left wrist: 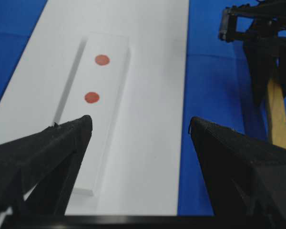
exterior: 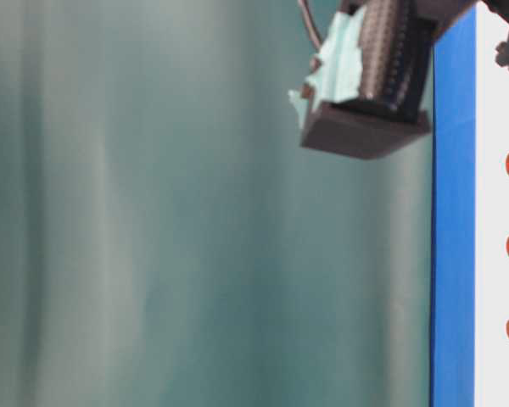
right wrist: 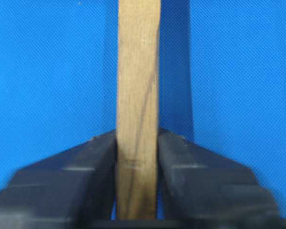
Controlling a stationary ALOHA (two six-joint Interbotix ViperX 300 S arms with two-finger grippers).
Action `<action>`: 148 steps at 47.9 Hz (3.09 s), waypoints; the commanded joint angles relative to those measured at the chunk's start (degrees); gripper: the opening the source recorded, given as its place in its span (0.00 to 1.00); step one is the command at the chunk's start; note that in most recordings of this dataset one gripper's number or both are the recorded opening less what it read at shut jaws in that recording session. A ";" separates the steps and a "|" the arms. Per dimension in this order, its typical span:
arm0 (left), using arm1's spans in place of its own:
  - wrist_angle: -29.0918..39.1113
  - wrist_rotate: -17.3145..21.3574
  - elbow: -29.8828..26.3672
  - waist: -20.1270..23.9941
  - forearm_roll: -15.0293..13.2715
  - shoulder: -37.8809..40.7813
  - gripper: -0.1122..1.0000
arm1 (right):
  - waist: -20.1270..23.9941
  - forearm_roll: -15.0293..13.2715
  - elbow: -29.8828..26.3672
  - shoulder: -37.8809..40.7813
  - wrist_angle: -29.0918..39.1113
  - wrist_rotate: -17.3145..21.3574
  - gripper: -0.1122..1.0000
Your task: Hit the mark with a hammer.
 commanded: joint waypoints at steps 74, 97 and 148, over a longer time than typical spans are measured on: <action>0.00 0.62 -0.44 0.18 -0.09 0.00 0.82 | -27.95 0.70 12.04 -32.26 13.89 -14.68 0.84; 3.69 3.34 1.85 -0.88 0.00 -11.87 0.82 | -28.30 -0.44 25.05 -58.36 14.77 -14.68 0.83; 12.39 9.76 11.95 -2.90 0.00 -29.97 0.82 | -28.39 -2.02 46.93 -81.04 15.12 -14.85 0.82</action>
